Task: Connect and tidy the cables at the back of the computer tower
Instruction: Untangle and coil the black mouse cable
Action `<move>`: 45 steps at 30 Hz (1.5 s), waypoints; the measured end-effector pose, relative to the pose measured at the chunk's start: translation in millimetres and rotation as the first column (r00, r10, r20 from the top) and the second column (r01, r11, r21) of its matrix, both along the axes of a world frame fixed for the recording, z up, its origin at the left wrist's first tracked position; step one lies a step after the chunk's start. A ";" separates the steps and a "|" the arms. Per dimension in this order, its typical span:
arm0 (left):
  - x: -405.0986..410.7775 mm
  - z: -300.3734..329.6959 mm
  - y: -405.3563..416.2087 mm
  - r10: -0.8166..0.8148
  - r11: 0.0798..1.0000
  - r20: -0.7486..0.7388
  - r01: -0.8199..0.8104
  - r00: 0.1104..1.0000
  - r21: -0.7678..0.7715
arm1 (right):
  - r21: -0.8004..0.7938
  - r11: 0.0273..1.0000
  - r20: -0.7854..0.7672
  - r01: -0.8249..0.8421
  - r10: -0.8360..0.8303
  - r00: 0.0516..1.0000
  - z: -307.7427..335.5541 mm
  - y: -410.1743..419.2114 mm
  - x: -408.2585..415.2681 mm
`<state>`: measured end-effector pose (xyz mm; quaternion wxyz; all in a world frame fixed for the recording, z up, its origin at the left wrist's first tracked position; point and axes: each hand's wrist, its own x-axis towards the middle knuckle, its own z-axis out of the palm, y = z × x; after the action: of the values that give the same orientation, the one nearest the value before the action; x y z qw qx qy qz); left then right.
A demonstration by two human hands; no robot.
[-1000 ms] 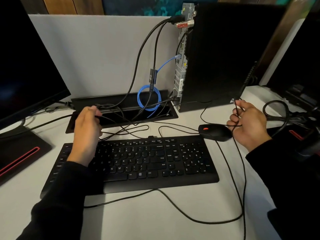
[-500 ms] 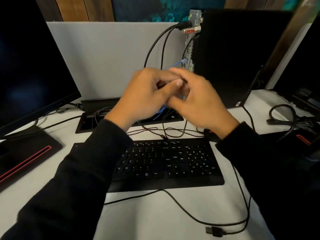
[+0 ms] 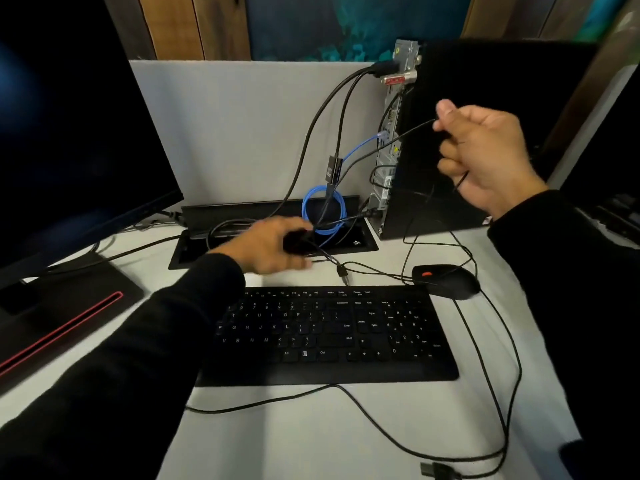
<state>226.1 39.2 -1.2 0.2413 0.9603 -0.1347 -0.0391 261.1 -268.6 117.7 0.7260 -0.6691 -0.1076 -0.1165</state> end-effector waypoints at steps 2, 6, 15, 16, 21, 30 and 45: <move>2.8 -19.3 0.5 0.040 0.977 -0.103 -0.018 0.994 0.211 | 0.026 1.000 -0.037 0.011 -0.010 0.999 -4.0 -5.6 4.8; -0.9 -29.1 -14.7 0.096 0.967 0.030 -0.100 0.995 0.232 | 0.171 0.985 -0.118 0.005 0.016 0.993 -6.0 -11.6 8.1; 1.3 -4.9 -11.4 0.224 0.961 0.120 -0.198 0.967 -0.195 | 0.358 0.922 -0.141 0.149 -0.104 0.984 18.7 -35.7 18.9; -0.9 0.3 -13.2 0.235 0.947 0.075 -0.211 0.969 -0.242 | 0.366 0.916 -0.146 0.163 -0.117 0.982 21.0 -38.8 20.9; 2.0 8.0 -23.3 0.261 0.909 -0.020 -0.253 0.965 -0.331 | 0.148 0.976 -0.167 0.159 -0.134 0.977 9.6 -32.0 20.2; 8.7 46.5 -32.3 0.368 0.671 -0.042 -0.297 0.929 -0.679 | -0.189 0.954 -0.083 0.235 -0.254 0.964 -12.6 1.1 12.9; 4.0 114.4 -42.2 0.311 0.420 -0.004 -0.141 0.950 -0.896 | -0.554 0.778 0.335 0.296 -0.117 0.935 -22.5 24.6 6.7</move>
<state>230.1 -3.0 113.2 0.6971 0.7011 -0.0236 0.1483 267.9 -244.1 95.1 0.4382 -0.8472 -0.1662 -0.2503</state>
